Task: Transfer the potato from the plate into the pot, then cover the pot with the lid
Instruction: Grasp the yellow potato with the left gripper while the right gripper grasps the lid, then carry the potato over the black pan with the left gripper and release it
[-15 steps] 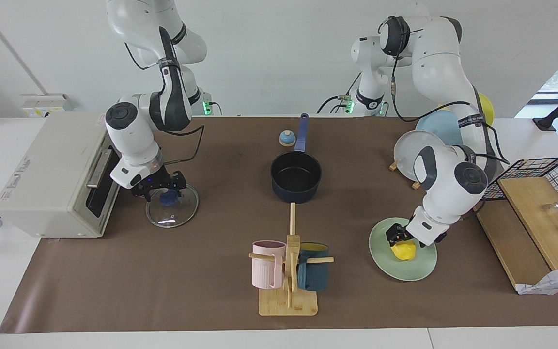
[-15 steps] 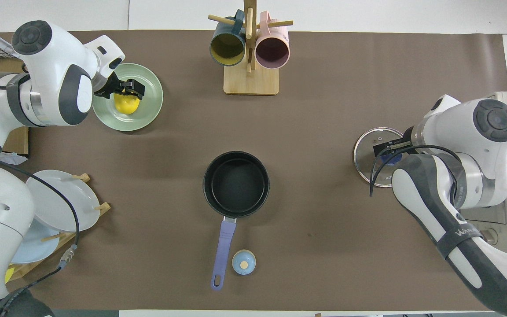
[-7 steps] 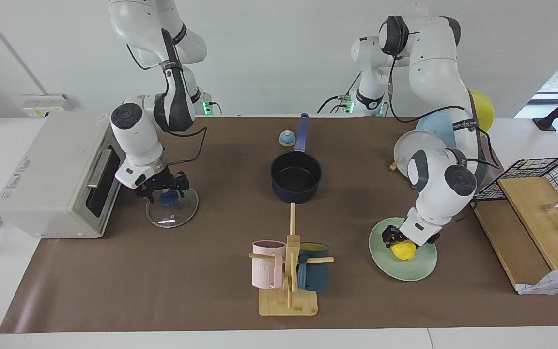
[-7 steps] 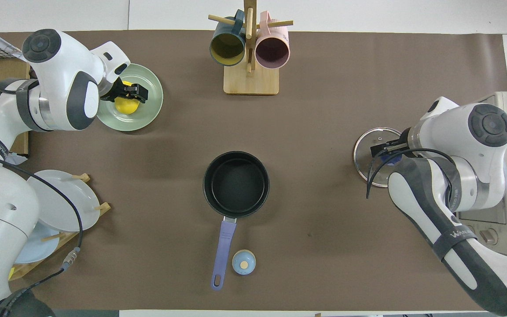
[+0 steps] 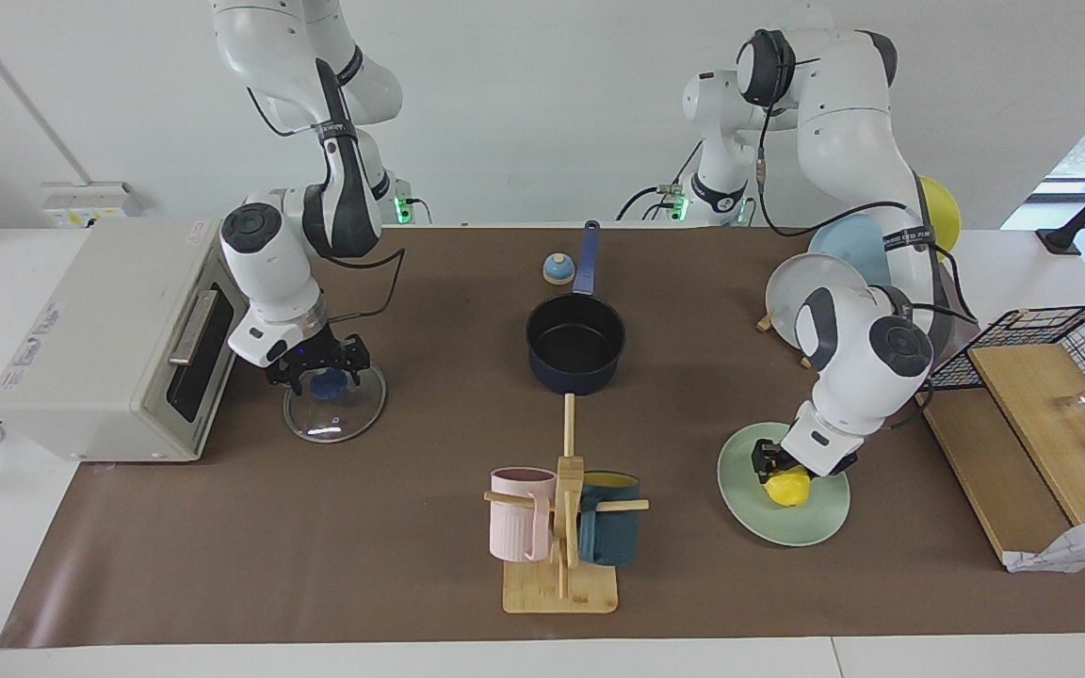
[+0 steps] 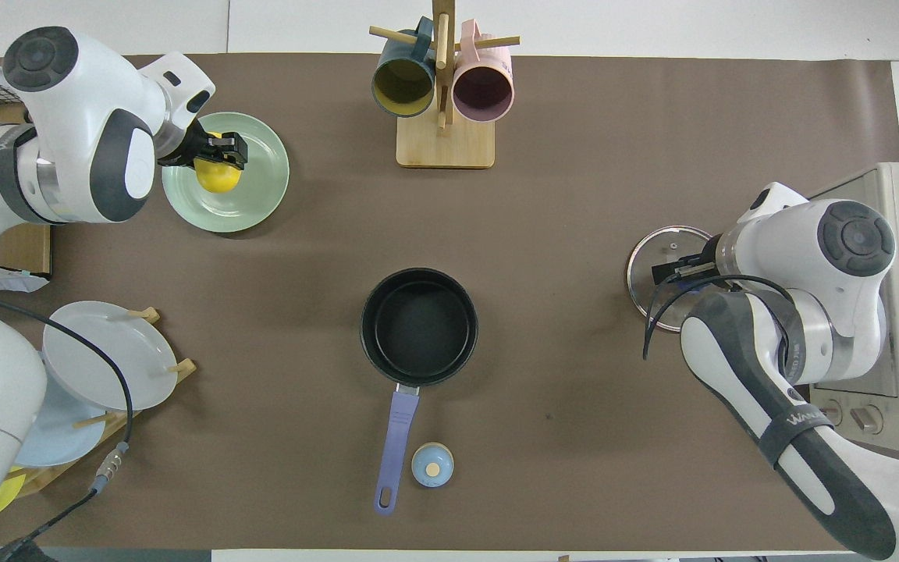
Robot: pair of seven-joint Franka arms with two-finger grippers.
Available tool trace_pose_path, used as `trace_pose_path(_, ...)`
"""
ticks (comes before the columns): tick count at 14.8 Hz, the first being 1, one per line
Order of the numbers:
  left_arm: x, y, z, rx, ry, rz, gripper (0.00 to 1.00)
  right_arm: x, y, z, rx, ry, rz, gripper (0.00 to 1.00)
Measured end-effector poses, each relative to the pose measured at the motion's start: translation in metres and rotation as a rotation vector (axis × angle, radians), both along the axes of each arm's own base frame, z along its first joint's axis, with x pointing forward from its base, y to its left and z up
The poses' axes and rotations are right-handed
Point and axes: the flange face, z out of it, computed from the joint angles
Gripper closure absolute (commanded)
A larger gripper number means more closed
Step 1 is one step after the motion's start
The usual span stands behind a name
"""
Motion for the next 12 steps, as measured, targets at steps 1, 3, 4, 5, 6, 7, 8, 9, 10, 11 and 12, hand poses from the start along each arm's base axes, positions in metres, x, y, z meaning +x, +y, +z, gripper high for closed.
trace_pose_path(1,-0.012,-0.013,0.03,-0.008,0.01,0.037,1.0,-0.001,0.0,-0.002,0.0,0.003,0.001,0.0)
trace_pose_path(3,-0.046,-0.055,0.084,-0.021,0.034,0.106,1.0,-0.003,0.0,-0.007,-0.001,0.013,0.002,0.0)
trace_pose_path(4,-0.067,-0.08,0.102,-0.025,0.045,0.129,1.0,-0.003,0.0,-0.008,-0.001,0.015,0.002,0.0)
trace_pose_path(5,-0.09,-0.107,0.113,-0.028,0.055,0.145,1.0,-0.003,0.0,-0.009,-0.002,0.016,0.002,0.02)
trace_pose_path(6,-0.115,-0.135,0.116,-0.027,0.067,0.157,1.0,-0.003,0.0,-0.009,-0.002,0.016,0.002,0.06)
trace_pose_path(7,-0.14,-0.162,0.114,-0.021,0.083,0.162,1.0,-0.003,0.0,-0.009,-0.002,0.016,0.002,0.11)
trace_pose_path(8,-0.163,-0.186,0.108,-0.016,0.092,0.164,1.0,-0.003,-0.001,-0.009,-0.002,0.016,0.001,0.17)
trace_pose_path(9,-0.184,-0.208,0.1,-0.021,0.086,0.165,1.0,-0.003,-0.002,-0.009,-0.002,0.016,0.0,0.24)
trace_pose_path(10,-0.202,-0.226,0.089,-0.036,0.068,0.162,1.0,-0.003,-0.002,-0.009,-0.002,0.016,-0.002,0.32)
trace_pose_path(11,-0.22,-0.241,0.076,-0.052,0.05,0.157,1.0,-0.003,-0.003,-0.009,-0.002,0.016,-0.003,0.4)
trace_pose_path(12,-0.236,-0.253,0.061,-0.062,0.04,0.154,1.0,-0.003,-0.003,-0.009,-0.002,0.016,-0.003,0.47)
